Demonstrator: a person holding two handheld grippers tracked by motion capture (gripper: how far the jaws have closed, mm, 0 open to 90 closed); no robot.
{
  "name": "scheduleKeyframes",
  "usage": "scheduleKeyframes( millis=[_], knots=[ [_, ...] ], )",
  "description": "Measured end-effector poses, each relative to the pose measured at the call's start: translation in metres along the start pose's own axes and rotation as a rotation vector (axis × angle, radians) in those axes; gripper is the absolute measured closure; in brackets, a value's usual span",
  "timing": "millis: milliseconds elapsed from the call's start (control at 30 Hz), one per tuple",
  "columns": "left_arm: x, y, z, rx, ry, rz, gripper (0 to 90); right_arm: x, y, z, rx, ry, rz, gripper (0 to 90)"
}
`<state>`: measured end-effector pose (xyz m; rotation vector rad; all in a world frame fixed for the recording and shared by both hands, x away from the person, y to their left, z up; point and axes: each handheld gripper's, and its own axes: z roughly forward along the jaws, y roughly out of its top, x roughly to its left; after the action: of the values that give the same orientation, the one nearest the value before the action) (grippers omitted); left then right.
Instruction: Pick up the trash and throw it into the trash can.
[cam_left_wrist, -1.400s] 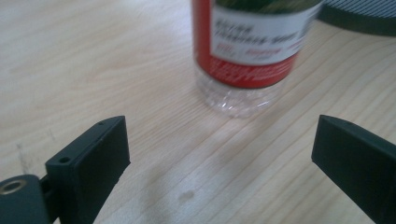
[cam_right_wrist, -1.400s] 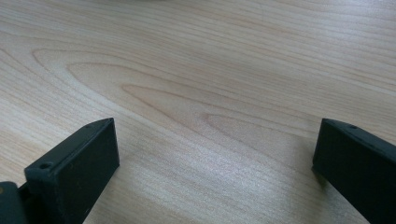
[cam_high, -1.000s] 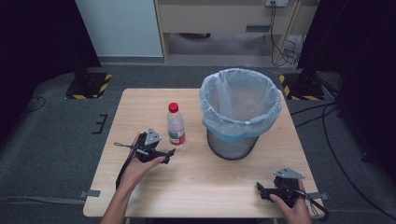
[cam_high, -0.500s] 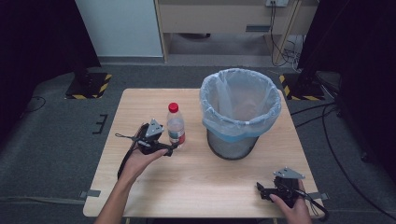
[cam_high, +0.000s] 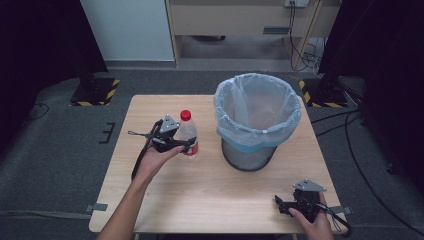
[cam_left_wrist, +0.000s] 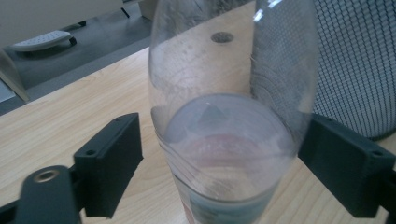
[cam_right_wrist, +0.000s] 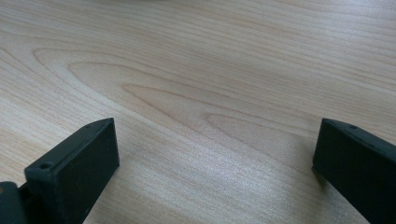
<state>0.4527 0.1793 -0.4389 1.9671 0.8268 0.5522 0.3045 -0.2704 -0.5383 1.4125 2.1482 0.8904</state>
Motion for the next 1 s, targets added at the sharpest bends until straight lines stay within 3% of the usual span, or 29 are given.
scheduleKeyframes(
  millis=[100, 367, 533, 1000],
  knots=[
    [-0.001, 0.002, 0.001, -0.013, -0.013, 0.014, 25.5, 0.0, 0.0, 0.0, 0.0, 0.0, 0.0, 0.3],
    [-0.004, 0.013, 0.002, 0.002, -0.029, 0.056, 26.1, 0.0, 0.0, 0.0, 0.0, 0.0, 0.0, 0.3],
    [-0.005, 0.017, -0.003, -0.009, -0.042, 0.059, 26.2, 0.0, 0.0, 0.0, 0.0, 0.0, 0.0, 0.3],
    [0.006, 0.041, -0.046, -0.05, -0.045, 0.091, 26.3, 0.0, 0.0, 0.0, 0.0, 0.0, 0.0, 0.3]
  ],
)
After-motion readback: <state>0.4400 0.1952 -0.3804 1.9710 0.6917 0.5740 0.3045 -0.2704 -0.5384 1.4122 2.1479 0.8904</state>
